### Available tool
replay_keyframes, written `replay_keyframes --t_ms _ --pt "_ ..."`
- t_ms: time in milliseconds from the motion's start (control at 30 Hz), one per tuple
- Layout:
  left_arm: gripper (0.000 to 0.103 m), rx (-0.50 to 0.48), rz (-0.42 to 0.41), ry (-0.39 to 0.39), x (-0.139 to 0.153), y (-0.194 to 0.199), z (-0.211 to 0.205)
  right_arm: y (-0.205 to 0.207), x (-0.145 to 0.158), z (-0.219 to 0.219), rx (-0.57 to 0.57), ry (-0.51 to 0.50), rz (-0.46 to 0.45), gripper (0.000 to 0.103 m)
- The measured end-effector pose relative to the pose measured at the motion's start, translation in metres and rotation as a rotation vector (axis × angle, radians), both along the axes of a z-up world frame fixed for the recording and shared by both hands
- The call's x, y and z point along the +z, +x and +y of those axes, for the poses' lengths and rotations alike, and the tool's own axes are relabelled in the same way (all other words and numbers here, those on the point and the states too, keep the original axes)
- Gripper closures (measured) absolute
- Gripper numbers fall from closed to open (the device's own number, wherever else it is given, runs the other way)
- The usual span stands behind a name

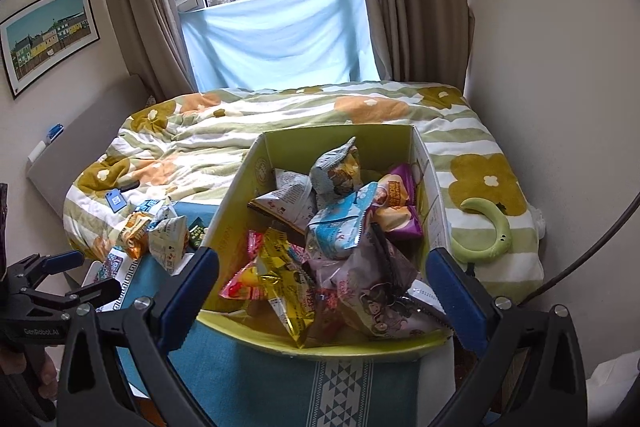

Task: Organize snacks
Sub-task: 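Move both tools back from the box over the remaining snacks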

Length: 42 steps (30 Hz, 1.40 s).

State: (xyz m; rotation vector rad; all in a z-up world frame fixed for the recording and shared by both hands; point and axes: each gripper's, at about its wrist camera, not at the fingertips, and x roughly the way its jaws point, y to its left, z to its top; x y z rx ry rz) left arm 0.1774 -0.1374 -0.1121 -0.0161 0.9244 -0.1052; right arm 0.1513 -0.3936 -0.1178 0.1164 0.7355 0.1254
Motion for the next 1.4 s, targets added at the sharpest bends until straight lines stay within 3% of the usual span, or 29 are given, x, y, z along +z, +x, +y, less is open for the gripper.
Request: replay_keyframes --t_ms 300,567,833,1033,1200,1400 --pt "0.000 0.105 -0.044 -0.014 0.010 -0.021 0.064 -0.009 0.021 0.053 0.106 0.001 -0.018 0.000" --pt "0.000 0.081 -0.059 -0.021 0.011 0.003 0.126 -0.010 0.015 0.122 0.125 -0.034 -0.006 0.000" --pt "0.000 -0.089 -0.039 -0.023 0.008 0.054 0.169 -0.001 -0.003 0.189 0.057 0.000 0.053 0.000" --pt "0.000 -0.291 -0.032 -0.011 0.003 0.099 0.172 0.009 -0.021 0.226 -0.005 -0.003 0.109 0.000" --pt "0.000 -0.460 0.011 -0.003 -0.021 0.140 0.157 0.021 -0.045 0.247 -0.083 -0.001 0.172 0.000" --pt "0.000 -0.602 0.101 -0.009 -0.074 0.185 0.135 0.037 -0.077 0.259 -0.174 -0.039 0.244 0.000"
